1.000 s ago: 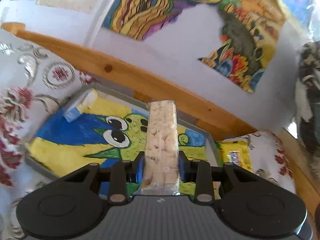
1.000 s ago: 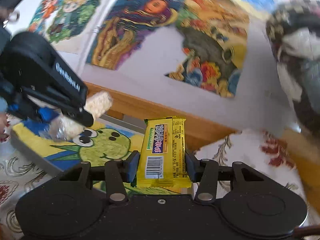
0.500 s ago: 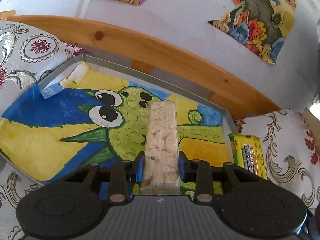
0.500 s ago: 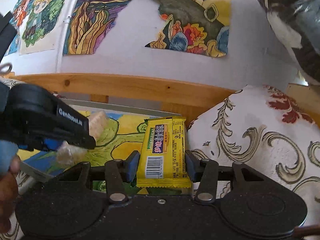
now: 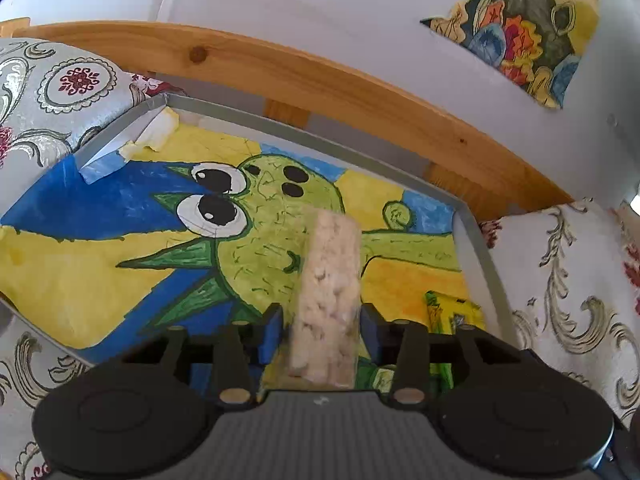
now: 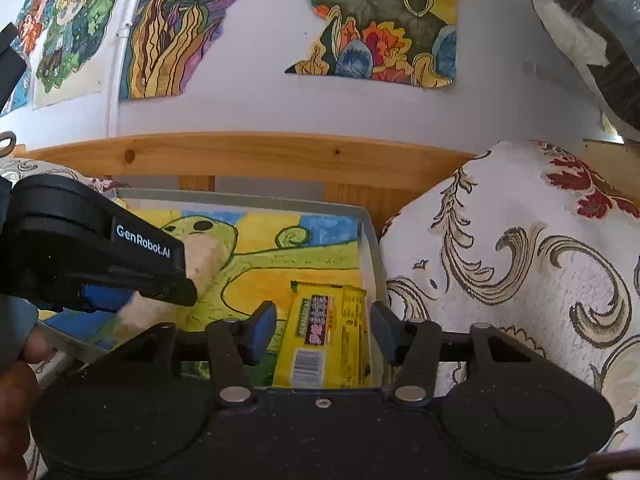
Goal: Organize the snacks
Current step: 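Open both grippers to drop the bars into the grey tray, then move both tools back toward the remaining snack pile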
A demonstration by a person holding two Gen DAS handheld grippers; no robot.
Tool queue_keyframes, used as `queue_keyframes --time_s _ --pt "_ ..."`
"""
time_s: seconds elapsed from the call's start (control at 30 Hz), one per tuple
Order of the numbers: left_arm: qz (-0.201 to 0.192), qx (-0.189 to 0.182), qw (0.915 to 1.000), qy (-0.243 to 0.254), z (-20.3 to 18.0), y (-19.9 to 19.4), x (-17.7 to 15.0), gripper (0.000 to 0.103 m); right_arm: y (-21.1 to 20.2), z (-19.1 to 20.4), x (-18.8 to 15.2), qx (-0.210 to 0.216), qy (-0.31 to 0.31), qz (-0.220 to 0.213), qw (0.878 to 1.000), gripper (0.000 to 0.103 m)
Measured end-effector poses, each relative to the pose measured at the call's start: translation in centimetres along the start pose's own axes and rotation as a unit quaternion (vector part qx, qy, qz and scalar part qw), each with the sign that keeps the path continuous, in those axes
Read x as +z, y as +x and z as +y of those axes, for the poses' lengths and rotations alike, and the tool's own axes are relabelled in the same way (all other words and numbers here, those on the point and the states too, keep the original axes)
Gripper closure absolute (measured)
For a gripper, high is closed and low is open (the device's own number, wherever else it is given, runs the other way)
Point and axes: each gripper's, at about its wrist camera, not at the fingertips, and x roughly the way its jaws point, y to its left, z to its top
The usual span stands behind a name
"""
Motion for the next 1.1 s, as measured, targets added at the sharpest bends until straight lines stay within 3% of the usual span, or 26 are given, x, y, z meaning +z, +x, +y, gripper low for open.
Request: queue_keyframes --time_s 0.17,0.23,0.4,0.5,0.77,1.1 --pt "-0.022 -0.002 0.9996 -0.017 0.5 -1.6 0.2 0.032 -1.2 -0.3 0.6 -0.008 0.013 -0.016 1.0 0.033" --pt "-0.044 0.005 0.9989 -0.016 0.6 -2.8 0.3 0.019 -2.0 -0.5 1.0 -0.013 0.021 -0.026 0.999 0.026" --pt "-0.096 0.015 0.9953 -0.002 0.8 -6.2 0.4 0.002 -4.8 -0.7 1.9 -0.022 0.039 -0.058 0.997 0.009" --pt "-0.124 0.023 0.992 0.008 0.8 -8.4 0.2 0.001 -7.0 -0.7 2.4 -0.017 0.048 -0.077 0.996 0.001" --pt "-0.164 0.04 0.9853 0.025 1.6 -14.3 -1.6 0.001 -13.1 -0.7 3.3 -0.02 0.034 -0.108 0.993 0.001" --pt "-0.173 0.051 0.9835 0.015 4.8 -21.8 -5.5 0.001 -21.5 0.3 1.5 -0.016 0.025 -0.122 0.992 0.001"
